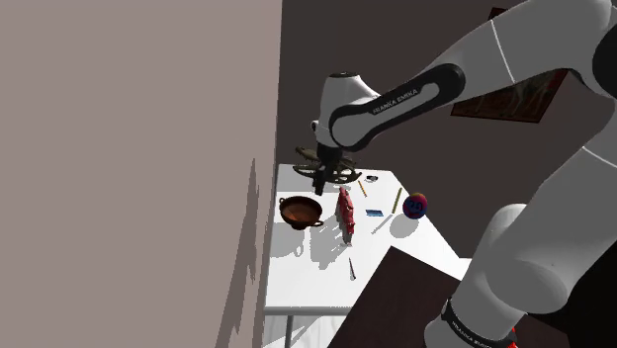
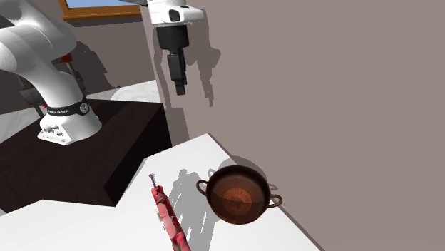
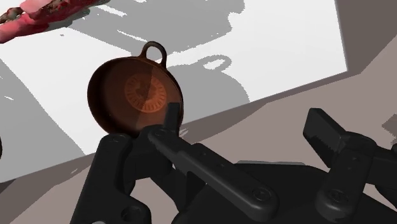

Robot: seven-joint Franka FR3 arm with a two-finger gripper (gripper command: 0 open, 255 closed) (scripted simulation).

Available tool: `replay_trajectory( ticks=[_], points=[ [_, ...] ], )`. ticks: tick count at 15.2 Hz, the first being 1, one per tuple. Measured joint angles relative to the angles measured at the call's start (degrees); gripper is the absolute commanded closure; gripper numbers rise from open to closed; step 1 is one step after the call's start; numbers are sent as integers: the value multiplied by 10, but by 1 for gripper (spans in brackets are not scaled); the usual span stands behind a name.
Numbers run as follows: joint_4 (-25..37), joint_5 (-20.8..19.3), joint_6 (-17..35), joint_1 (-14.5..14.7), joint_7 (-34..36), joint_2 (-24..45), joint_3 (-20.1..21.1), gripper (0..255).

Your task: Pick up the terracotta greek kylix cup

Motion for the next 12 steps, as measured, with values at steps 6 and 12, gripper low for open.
replay_trajectory(
  ticks=[6, 12],
  points=[
    [43, 2, 87, -9, -13, 130, -14, 0],
    [124, 17, 146, -18, -28, 270, -17, 0]
  ],
)
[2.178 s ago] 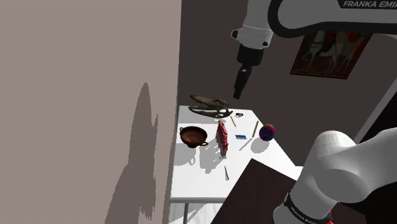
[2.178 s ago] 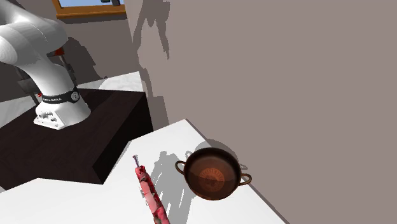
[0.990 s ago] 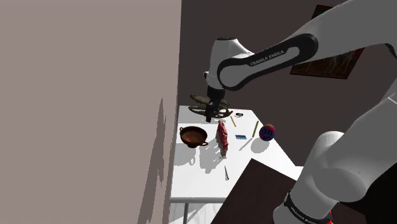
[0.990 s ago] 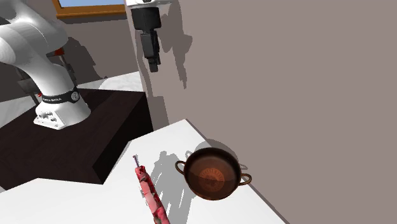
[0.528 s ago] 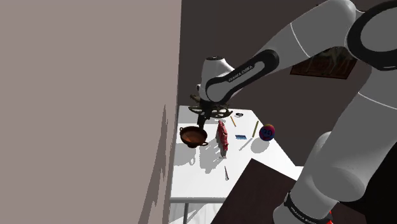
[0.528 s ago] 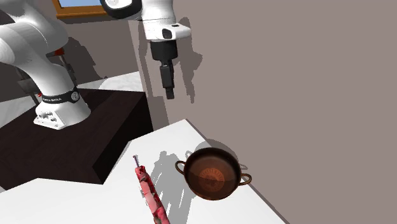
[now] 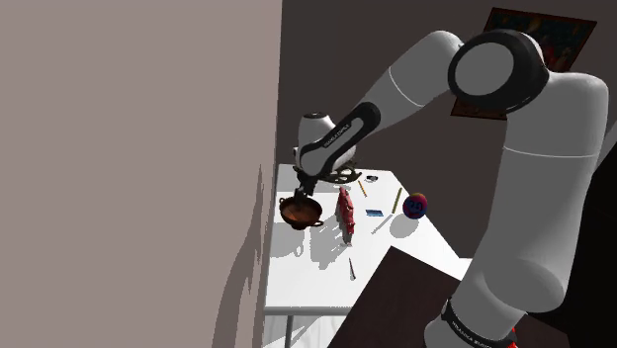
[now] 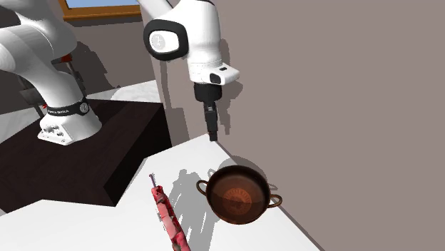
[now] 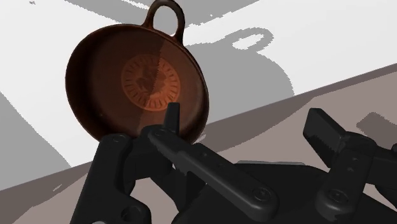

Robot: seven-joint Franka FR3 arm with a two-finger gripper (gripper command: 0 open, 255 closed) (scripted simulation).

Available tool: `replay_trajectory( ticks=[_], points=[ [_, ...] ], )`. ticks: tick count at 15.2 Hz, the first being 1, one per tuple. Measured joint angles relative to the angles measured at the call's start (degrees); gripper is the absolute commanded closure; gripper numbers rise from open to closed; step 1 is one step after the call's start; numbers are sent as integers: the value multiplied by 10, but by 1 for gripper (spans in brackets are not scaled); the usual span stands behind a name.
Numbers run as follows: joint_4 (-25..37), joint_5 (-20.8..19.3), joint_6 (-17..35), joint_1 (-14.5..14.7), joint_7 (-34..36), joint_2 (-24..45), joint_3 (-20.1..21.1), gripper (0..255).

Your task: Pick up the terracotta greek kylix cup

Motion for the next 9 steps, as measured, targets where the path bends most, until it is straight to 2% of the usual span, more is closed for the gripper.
replay_trajectory(
  ticks=[9],
  points=[
    [148, 22, 50, -25, -23, 199, 8, 0]
  ],
)
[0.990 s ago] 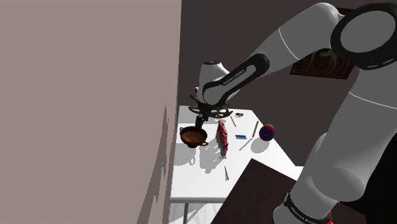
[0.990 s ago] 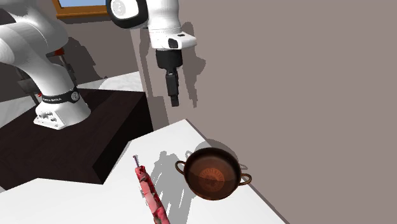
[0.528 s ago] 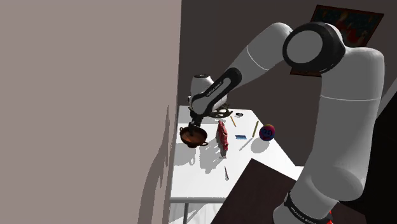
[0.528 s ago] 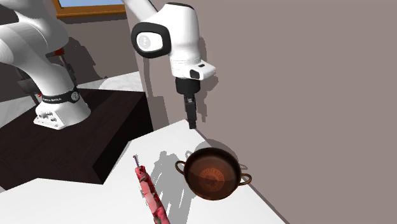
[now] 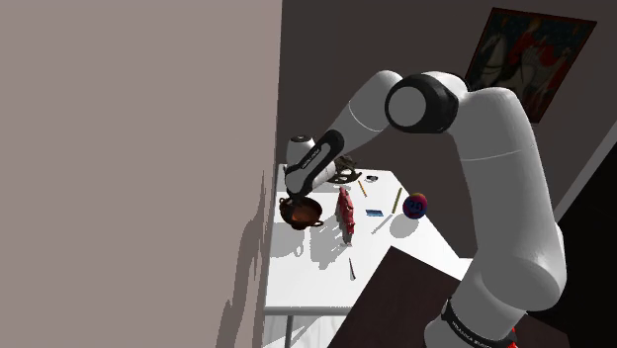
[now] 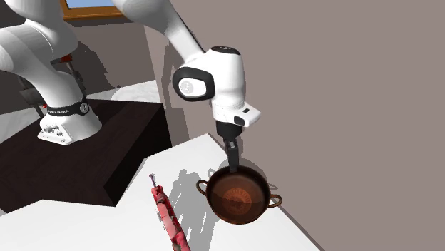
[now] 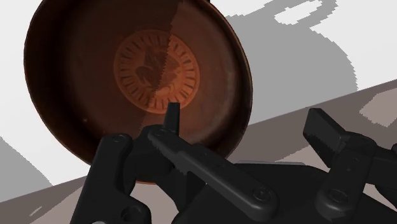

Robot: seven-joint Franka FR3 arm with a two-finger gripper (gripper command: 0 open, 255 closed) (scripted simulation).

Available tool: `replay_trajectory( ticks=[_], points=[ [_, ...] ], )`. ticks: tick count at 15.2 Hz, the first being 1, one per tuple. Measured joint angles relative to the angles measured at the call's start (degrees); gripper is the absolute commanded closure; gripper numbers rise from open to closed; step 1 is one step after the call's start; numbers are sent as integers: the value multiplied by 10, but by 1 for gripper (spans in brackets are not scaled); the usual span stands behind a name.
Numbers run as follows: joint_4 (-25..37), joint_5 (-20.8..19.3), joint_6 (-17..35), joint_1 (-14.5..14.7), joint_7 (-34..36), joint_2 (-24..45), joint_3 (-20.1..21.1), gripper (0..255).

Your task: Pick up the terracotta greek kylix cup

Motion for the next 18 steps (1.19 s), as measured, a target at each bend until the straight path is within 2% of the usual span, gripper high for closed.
replay_trajectory(
  ticks=[8, 9, 18],
  points=[
    [25, 1, 35, -2, 3, 60, 0, 0],
    [25, 1, 36, -1, 4, 62, 0, 255],
    [27, 1, 38, -1, 4, 64, 0, 255]
  ],
)
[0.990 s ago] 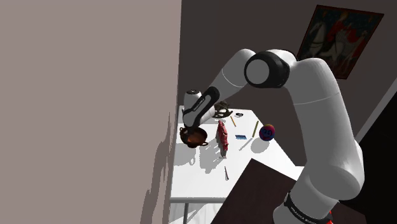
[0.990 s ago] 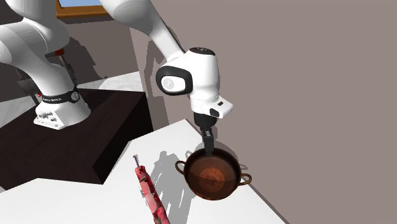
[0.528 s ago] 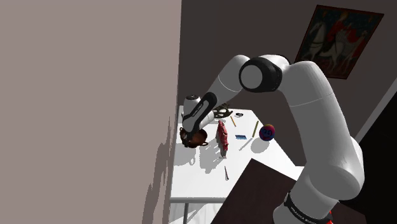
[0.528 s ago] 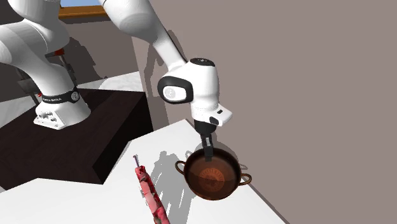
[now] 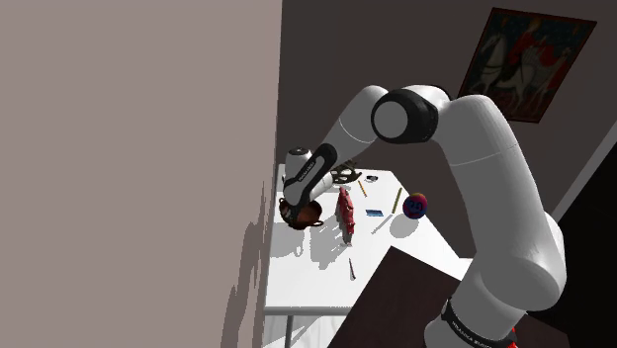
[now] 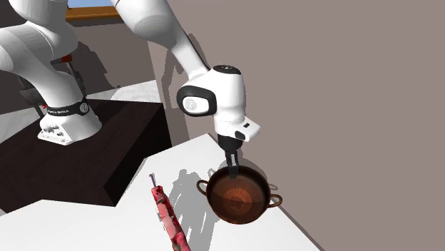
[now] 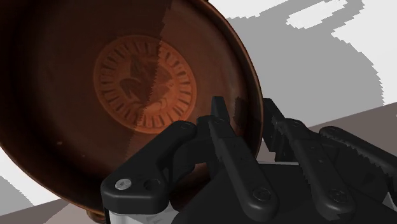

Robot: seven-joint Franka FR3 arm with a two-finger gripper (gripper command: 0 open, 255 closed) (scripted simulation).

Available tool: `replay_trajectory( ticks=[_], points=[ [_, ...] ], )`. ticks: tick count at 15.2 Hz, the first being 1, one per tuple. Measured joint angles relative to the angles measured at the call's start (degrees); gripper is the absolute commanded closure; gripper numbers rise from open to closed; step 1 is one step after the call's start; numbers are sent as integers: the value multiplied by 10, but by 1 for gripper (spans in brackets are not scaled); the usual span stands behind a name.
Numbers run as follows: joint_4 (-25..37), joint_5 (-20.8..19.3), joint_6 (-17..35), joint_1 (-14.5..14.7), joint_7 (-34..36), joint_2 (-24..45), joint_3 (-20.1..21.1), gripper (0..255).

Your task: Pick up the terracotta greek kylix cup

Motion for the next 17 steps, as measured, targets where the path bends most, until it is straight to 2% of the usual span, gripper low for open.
replay_trajectory(
  ticks=[17],
  points=[
    [-22, 1, -72, 0, -9, -93, 1, 255]
  ],
)
